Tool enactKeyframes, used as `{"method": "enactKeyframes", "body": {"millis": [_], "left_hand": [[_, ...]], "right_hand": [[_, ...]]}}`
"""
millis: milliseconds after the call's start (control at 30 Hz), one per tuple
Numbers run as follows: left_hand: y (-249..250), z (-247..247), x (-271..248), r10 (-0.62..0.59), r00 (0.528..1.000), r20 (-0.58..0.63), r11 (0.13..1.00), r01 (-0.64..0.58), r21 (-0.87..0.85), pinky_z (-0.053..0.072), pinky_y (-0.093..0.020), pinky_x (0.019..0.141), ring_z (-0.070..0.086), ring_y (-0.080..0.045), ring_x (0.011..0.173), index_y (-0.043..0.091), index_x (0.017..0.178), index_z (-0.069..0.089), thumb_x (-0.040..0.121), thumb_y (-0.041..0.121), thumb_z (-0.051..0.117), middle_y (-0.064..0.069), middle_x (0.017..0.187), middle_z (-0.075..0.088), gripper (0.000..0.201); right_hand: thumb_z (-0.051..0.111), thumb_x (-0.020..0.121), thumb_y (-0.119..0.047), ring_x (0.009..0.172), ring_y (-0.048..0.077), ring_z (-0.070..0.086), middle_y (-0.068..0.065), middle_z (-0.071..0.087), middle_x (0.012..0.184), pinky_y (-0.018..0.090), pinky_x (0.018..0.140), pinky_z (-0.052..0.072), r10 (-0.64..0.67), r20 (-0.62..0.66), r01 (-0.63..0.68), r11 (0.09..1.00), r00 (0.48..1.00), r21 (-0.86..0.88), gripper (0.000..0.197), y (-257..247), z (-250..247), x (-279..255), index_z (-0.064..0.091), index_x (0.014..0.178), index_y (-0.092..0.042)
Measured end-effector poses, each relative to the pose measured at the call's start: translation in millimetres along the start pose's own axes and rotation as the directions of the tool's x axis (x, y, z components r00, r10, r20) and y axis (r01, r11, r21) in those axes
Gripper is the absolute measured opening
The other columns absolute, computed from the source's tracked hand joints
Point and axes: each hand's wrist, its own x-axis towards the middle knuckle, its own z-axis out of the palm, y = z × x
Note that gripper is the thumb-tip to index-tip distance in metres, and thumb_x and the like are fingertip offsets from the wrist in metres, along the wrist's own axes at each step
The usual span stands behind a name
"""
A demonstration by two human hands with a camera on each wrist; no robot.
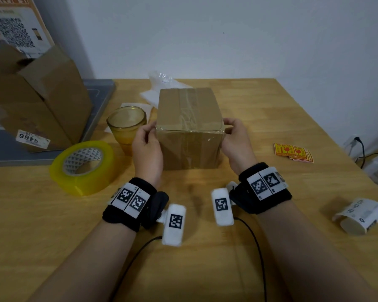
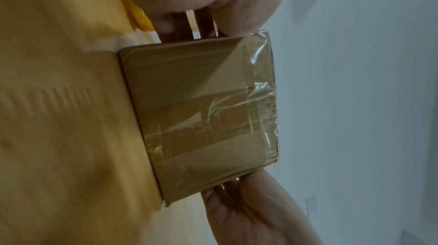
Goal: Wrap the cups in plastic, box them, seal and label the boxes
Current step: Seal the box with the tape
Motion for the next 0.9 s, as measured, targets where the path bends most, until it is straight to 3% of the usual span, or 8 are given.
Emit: {"method": "enactKeyframes", "body": {"millis": [100, 233, 333, 400, 433, 600, 800, 900], "left_hand": [[4, 2, -3, 0.005, 1.0, -0.031, 1.0, -0.005, 0.013, 0.054, -0.043, 0.1, 0.066, -0.011, 0.109, 0.027, 0.115, 0.067, 0.106, 0.013, 0.044, 0.008, 0.113, 0.071, 0.029], [22, 2, -11, 0.154, 0.988, -0.018, 0.988, -0.153, 0.031, 0.049, -0.028, 0.093, 0.059, 0.003, 0.107, 0.024, 0.122, 0.064, 0.11, 0.026, 0.034, 0.016, 0.113, 0.063, 0.032], [23, -2, -3, 0.305, 0.933, 0.192, 0.936, -0.331, 0.121, 0.043, -0.022, 0.104, 0.052, -0.002, 0.13, 0.03, 0.124, 0.068, 0.106, 0.042, 0.045, 0.008, 0.134, 0.063, 0.032], [19, -3, 4, 0.282, 0.904, 0.321, 0.913, -0.356, 0.2, 0.043, -0.025, 0.109, 0.044, -0.006, 0.14, 0.035, 0.115, 0.075, 0.094, 0.054, 0.059, 0.002, 0.148, 0.054, 0.033], [19, -4, 6, 0.263, 0.899, 0.35, 0.919, -0.344, 0.194, 0.045, -0.029, 0.11, 0.044, -0.008, 0.14, 0.035, 0.11, 0.078, 0.088, 0.055, 0.067, -0.001, 0.15, 0.05, 0.032], [27, -12, 11, 0.22, 0.884, 0.413, 0.929, -0.319, 0.186, 0.048, -0.026, 0.108, 0.048, -0.01, 0.136, 0.036, 0.105, 0.079, 0.072, 0.043, 0.086, -0.003, 0.148, 0.046, 0.034], [19, -22, 20, 0.287, 0.868, 0.405, 0.93, -0.354, 0.099, 0.052, -0.037, 0.107, 0.054, -0.009, 0.132, 0.041, 0.099, 0.08, 0.064, 0.046, 0.092, 0.002, 0.142, 0.058, 0.037], [9, -27, 20, 0.303, 0.863, 0.404, 0.945, -0.326, -0.011, 0.052, -0.047, 0.107, 0.055, -0.015, 0.136, 0.031, 0.105, 0.08, 0.074, 0.028, 0.088, -0.004, 0.147, 0.056, 0.032]], "right_hand": [[0.059, 0.101, -0.011, 0.098, 0.025, 0.071, 0.005, 0.07, 0.111, 0.04, 0.078, 0.06, -0.003, -0.055, 0.005, 0.999, 0.999, 0.038, 0.022, -4, 2, -2, 0.058, 0.12, -0.023], [0.035, 0.106, -0.045, 0.116, 0.023, 0.062, -0.002, 0.059, 0.126, 0.052, 0.1, 0.054, -0.133, -0.044, 0.13, 0.989, 0.99, -0.066, 0.03, -18, -5, 0, 0.053, 0.129, -0.035], [0.044, 0.101, -0.061, 0.125, -0.003, 0.049, -0.006, 0.038, 0.15, 0.033, 0.112, 0.045, -0.305, 0.119, 0.318, 0.94, 0.945, -0.123, 0.04, -32, -10, -3, 0.062, 0.132, -0.043], [0.066, 0.094, -0.053, 0.127, -0.014, 0.04, -0.007, 0.025, 0.159, 0.011, 0.107, 0.04, -0.313, 0.296, 0.374, 0.91, 0.902, -0.177, 0.037, -36, -7, -14, 0.07, 0.127, -0.038], [0.075, 0.084, -0.052, 0.135, -0.007, 0.038, -0.005, 0.024, 0.162, 0.009, 0.109, 0.038, -0.32, 0.349, 0.402, 0.894, 0.881, -0.196, 0.04, -36, -5, -18, 0.073, 0.121, -0.038], [0.088, 0.059, -0.052, 0.148, 0.007, 0.032, -0.003, 0.035, 0.163, 0.027, 0.121, 0.034, -0.339, 0.391, 0.448, 0.864, 0.856, -0.23, 0.054, -33, -11, -13, 0.075, 0.111, -0.044], [0.096, 0.064, -0.021, 0.144, 0.0, 0.04, -0.01, 0.047, 0.158, 0.032, 0.117, 0.042, -0.312, 0.445, 0.375, 0.925, 0.839, -0.058, 0.046, -32, -30, -5, 0.08, 0.106, -0.033], [0.095, 0.067, -0.016, 0.14, -0.002, 0.047, -0.014, 0.059, 0.146, 0.04, 0.114, 0.046, -0.33, 0.429, 0.355, 0.935, 0.841, 0.023, 0.043, -25, -39, -1, 0.082, 0.107, -0.025]]}}
